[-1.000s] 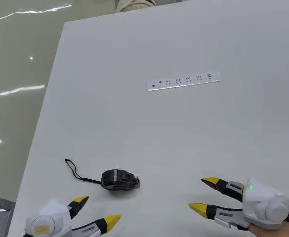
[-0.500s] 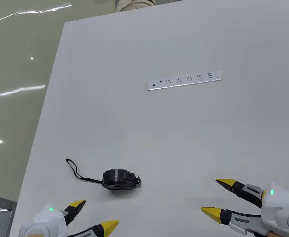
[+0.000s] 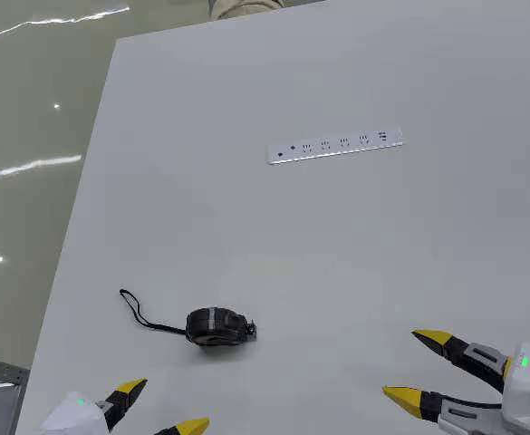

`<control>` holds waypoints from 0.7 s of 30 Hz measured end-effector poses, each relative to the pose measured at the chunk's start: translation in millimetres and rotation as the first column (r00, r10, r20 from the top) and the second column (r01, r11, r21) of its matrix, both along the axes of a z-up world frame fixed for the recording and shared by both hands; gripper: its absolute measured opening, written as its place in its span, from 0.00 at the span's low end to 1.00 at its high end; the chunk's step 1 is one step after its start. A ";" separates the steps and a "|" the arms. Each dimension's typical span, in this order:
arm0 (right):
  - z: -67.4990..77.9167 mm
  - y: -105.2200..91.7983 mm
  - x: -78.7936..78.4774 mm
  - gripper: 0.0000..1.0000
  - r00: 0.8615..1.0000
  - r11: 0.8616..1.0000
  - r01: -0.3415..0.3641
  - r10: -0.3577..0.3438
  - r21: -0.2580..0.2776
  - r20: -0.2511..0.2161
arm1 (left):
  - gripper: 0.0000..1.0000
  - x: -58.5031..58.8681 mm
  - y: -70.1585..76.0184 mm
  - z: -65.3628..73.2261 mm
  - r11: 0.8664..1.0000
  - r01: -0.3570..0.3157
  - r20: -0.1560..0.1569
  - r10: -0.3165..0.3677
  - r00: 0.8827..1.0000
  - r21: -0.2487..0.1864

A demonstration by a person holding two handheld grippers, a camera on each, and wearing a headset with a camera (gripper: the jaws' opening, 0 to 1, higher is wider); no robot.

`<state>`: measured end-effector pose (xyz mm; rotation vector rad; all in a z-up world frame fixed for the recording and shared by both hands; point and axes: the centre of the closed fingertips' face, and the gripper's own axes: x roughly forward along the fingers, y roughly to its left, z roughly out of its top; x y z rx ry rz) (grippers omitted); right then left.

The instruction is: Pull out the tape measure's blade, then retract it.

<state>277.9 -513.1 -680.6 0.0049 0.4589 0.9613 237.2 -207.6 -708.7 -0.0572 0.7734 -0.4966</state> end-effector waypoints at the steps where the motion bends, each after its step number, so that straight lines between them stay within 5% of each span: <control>1: -0.1 -0.5 -1.4 0.56 1.000 1.000 0.001 -0.001 -0.001 -0.002 | 0.73 -0.7 1.1 0.3 1.000 -0.003 0.000 0.003 1.000 0.000; 21: -4.5 -11.2 -20.5 0.59 0.999 1.000 0.025 -0.025 -0.014 -0.023 | 0.74 -15.2 8.2 2.0 0.999 -0.034 0.008 0.034 0.999 -0.012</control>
